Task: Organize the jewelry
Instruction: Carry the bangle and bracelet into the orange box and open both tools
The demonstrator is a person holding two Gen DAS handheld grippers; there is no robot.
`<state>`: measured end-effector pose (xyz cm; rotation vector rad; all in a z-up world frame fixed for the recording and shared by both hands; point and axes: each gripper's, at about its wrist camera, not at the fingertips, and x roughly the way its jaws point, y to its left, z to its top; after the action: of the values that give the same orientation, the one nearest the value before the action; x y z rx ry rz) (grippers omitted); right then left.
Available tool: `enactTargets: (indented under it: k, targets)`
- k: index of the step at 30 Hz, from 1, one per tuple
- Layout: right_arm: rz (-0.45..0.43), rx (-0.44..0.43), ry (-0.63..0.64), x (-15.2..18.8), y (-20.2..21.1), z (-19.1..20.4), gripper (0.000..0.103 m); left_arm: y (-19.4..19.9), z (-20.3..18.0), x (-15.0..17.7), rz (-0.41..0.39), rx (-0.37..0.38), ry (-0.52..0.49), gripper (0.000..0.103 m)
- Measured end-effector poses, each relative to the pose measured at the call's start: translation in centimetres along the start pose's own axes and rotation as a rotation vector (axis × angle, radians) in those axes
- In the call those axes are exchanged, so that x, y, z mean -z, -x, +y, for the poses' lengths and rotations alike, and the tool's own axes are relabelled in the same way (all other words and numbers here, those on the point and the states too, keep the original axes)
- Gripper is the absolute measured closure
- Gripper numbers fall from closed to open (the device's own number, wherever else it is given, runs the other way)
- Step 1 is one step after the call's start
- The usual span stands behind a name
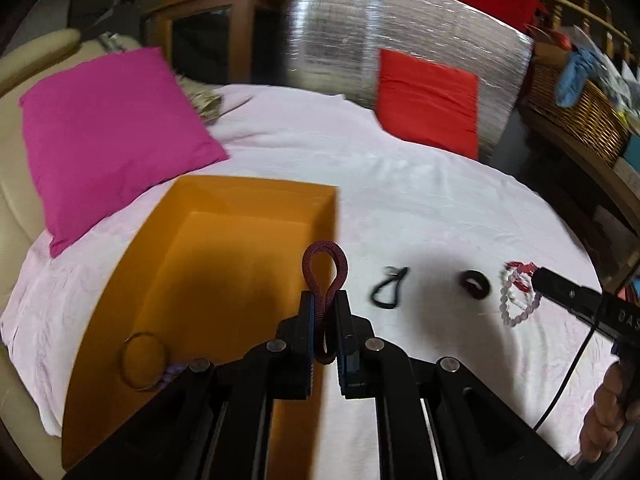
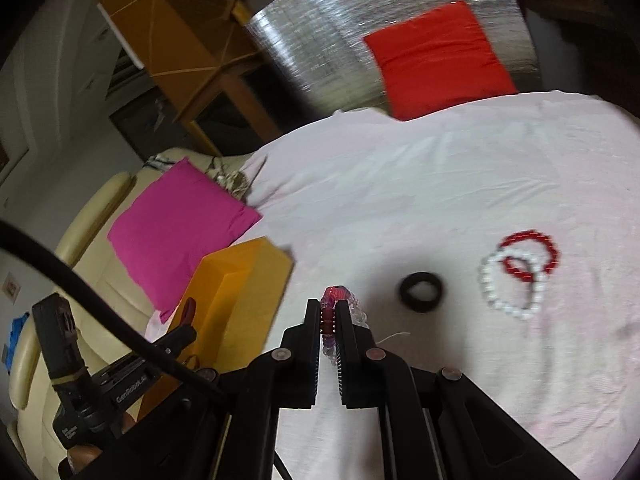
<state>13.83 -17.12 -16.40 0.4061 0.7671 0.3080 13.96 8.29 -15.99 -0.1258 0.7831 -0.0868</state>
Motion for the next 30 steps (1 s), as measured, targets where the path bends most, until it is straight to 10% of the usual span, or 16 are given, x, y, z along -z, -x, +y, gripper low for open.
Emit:
enactTargets:
  k: [16,25,30]
  targets:
    - [0.128,-0.109,0.14,-2.1,-11.4,12.4,0.095,-4.7,7.9,-1.1,0.127,-0.148,0.148,0.093]
    - [0.207,-0.06,0.15,-2.0,-17.1,13.2,0.092,-7.5,9.8,-0.6,0.224,-0.186,0.166,0.091]
    - [0.225,-0.08,0.108,-2.5,-17.9,12.7,0.082,-7.3,9.6,-0.9,0.22,-0.243,0.148,0.059]
